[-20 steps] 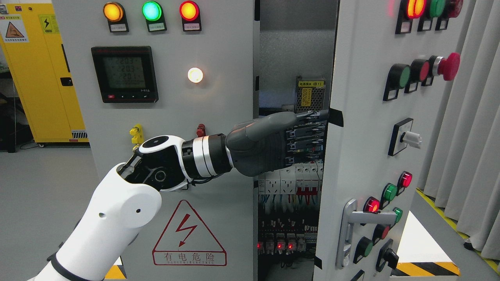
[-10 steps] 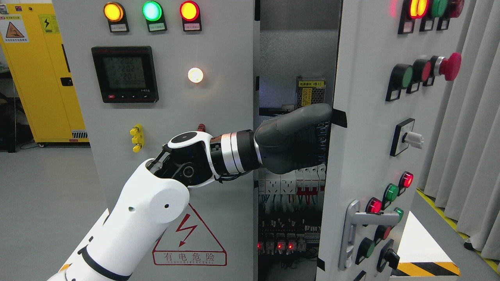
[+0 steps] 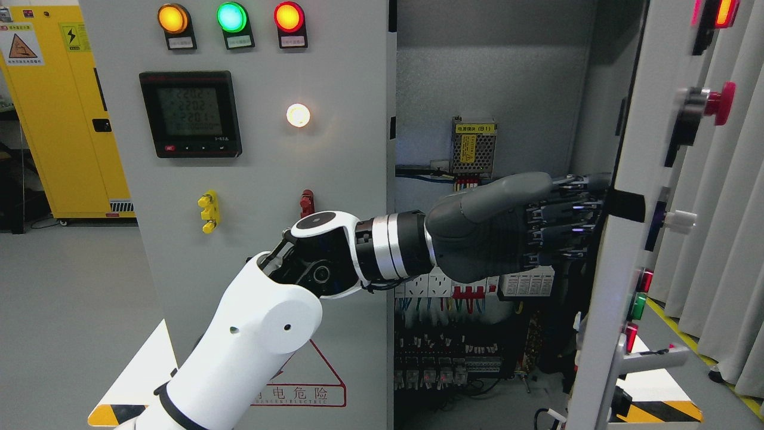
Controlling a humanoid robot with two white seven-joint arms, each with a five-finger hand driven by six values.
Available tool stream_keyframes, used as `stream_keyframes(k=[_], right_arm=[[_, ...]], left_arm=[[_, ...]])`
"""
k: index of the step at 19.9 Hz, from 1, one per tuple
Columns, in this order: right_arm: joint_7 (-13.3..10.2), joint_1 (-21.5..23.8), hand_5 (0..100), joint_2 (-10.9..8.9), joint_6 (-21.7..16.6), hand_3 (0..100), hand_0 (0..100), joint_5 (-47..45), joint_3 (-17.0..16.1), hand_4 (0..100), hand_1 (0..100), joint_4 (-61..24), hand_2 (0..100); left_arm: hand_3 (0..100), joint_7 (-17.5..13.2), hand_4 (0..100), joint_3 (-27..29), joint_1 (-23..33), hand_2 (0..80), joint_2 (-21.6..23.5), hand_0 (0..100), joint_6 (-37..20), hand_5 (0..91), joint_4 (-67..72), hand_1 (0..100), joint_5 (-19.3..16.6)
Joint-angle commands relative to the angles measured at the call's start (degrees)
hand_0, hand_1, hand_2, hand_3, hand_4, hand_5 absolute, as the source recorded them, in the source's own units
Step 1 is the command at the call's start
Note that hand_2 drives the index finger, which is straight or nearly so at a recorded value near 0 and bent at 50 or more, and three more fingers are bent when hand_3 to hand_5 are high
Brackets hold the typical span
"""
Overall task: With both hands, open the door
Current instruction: 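Push the button-panel door outward with the left hand, swinging it open, then withdraw the left hand down and away from the opened door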
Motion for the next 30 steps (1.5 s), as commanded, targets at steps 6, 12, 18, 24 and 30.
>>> stream_keyframes(k=[6, 12, 18, 24, 30], right_arm=[[0.06, 1.76, 0, -0.03, 0.03, 0, 0, 0.05, 0.06, 0, 50, 0.0, 4], [-0.02, 1.76, 0, -0.03, 0.03, 0, 0, 0.05, 0.5, 0, 50, 0.0, 4], [-0.02, 1.67, 0, -0.03, 0.03, 0, 0, -0.04, 0.68, 0, 50, 0.09, 4], [-0.02, 1.67, 0, -0.03, 0.03, 0, 0, -0.04, 0.85, 0, 50, 0.09, 4], [-0.02, 1.67, 0, -0.03, 0.03, 0, 0, 0.05, 1.47, 0, 50, 0.09, 4]], left_arm=[[0, 3.53, 0, -0.91, 5.1, 0.0, -7.81, 12, 0.06, 0.0, -8.19, 56, -4.82], [0, 7.58, 0, -1.17, 5.19, 0.0, -10.36, 12, 0.15, 0.0, -10.56, 56, -8.34], [0, 8.2, 0, -2.92, 4.4, 0.0, -11.95, 12, 0.15, 0.0, -11.8, 56, -8.52], [0, 11.89, 0, -3.9, 4.14, 0.0, -11.95, 12, 0.15, 0.0, -11.53, 56, -8.34], [0, 12.15, 0, -8.2, 2.56, 0.0, -11.95, 12, -0.65, 0.0, -11.01, 56, -7.99]])
